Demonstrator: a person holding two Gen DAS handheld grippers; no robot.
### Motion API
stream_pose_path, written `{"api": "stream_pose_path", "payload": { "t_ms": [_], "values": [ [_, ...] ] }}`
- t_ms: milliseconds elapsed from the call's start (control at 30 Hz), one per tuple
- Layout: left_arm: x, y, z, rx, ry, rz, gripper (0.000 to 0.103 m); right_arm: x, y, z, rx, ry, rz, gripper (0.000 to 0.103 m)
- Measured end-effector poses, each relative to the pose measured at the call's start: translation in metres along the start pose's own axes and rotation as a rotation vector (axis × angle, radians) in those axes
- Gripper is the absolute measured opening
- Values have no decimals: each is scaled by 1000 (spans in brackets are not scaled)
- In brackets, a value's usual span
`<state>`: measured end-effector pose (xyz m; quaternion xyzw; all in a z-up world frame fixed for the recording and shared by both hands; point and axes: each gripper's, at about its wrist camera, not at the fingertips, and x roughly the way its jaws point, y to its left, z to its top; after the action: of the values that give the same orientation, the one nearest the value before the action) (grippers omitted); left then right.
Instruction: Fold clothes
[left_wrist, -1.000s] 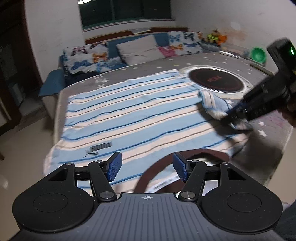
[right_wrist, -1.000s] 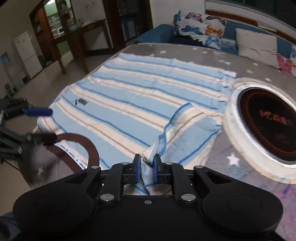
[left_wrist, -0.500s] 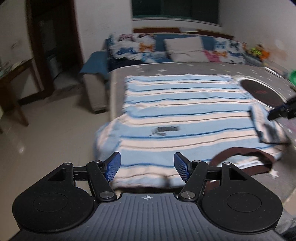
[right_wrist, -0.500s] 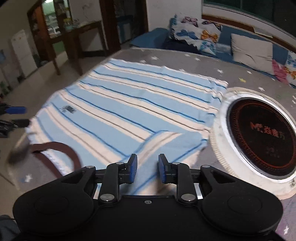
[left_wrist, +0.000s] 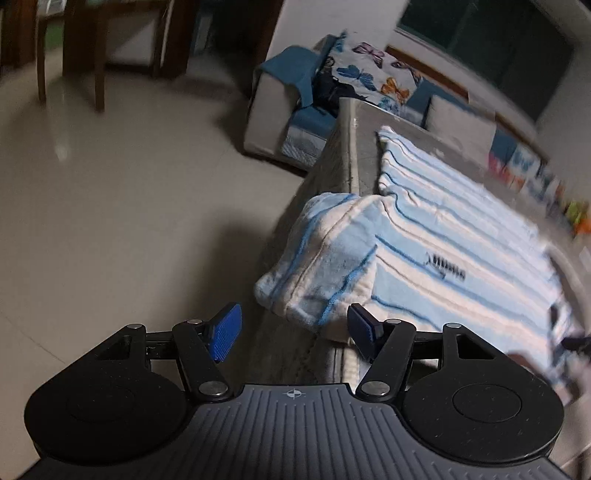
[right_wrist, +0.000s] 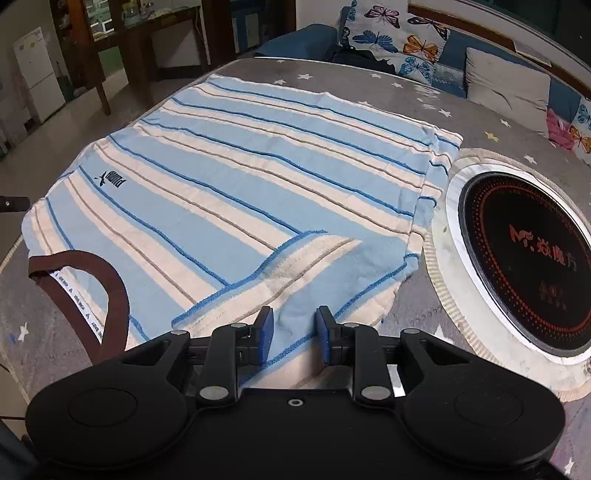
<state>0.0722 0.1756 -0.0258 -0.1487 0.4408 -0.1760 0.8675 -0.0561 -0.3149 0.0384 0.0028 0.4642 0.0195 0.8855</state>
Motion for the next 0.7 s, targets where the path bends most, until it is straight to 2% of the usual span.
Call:
{"api": "stream_pose_path", "payload": {
  "t_ms": [133,333,400,433,467,500,567,700],
  "values": [
    [16,30,-1,-213,35,-158,65,1,2,1,-5,2,-7,29],
    [32,58,-9,-421,36,-263,60,2,3,1,-9,3,-10,29],
    [36,63,-11,-465,24,-302,52,2,3,1,-10,2,-10,29],
    [36,65,-12,-479,15,-311,42,2,3,1,-11,2,-10,30],
    [36,66,-13,-493,5,-316,22,2,3,1,-11,2,-10,30],
    [35,67,-15,-505,-12,-312,16,2,3,1,-11,2,-10,30],
    [29,67,-17,-516,-50,-286,9,2,4,1,-12,1,-10,30],
    [9,59,-13,-485,-146,-247,6,2,3,1,-9,-1,-7,30]
  ]
}}
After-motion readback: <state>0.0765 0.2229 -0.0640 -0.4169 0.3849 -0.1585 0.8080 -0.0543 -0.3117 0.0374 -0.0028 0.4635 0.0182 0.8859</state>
